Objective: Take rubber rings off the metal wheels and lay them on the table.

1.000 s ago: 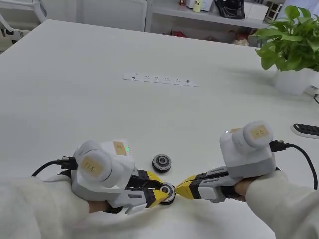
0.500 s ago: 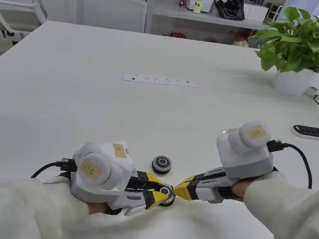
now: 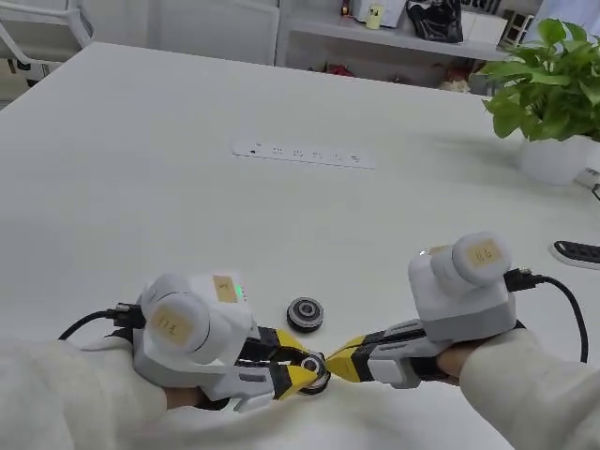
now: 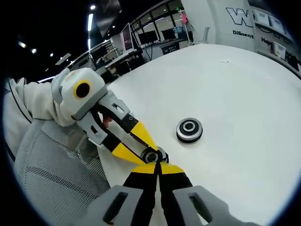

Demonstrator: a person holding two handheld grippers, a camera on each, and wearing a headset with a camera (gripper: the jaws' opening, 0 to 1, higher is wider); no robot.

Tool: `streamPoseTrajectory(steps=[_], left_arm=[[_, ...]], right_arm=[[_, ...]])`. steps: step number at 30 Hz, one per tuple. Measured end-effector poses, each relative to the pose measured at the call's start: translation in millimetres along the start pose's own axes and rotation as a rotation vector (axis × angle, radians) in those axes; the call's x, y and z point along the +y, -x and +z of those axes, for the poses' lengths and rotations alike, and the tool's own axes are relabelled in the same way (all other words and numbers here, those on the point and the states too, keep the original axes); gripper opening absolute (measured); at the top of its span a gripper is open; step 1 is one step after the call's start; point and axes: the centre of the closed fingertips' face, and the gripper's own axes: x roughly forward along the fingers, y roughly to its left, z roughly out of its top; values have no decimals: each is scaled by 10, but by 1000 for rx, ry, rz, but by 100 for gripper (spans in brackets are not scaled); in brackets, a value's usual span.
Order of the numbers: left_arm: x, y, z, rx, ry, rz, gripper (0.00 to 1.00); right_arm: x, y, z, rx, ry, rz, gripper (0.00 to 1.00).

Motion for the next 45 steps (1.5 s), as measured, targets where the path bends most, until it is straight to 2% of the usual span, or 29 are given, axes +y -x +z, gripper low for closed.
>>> streamPoseTrajectory(steps=[36, 38, 39, 40, 42, 45], left_arm=[[-2, 3, -6, -3, 1, 2, 14], [-2, 3, -4, -3, 1, 3, 14], [-2, 3, -4, -3, 1, 3, 14], [-2, 3, -4, -3, 1, 2, 14], [-1, 2, -4, -3, 2, 3, 14], [0, 1, -4, -3, 2, 3, 14]], right_arm=[[65, 18, 48, -10, 23, 16, 0], [86, 23, 71, -21, 20, 26, 0], [95, 30, 114, -45, 15, 30, 0], [86, 36, 223, -104, 13, 26, 0], [82, 75, 218, -87, -10, 33, 0], [56, 53, 155, -65, 4, 18, 0]])
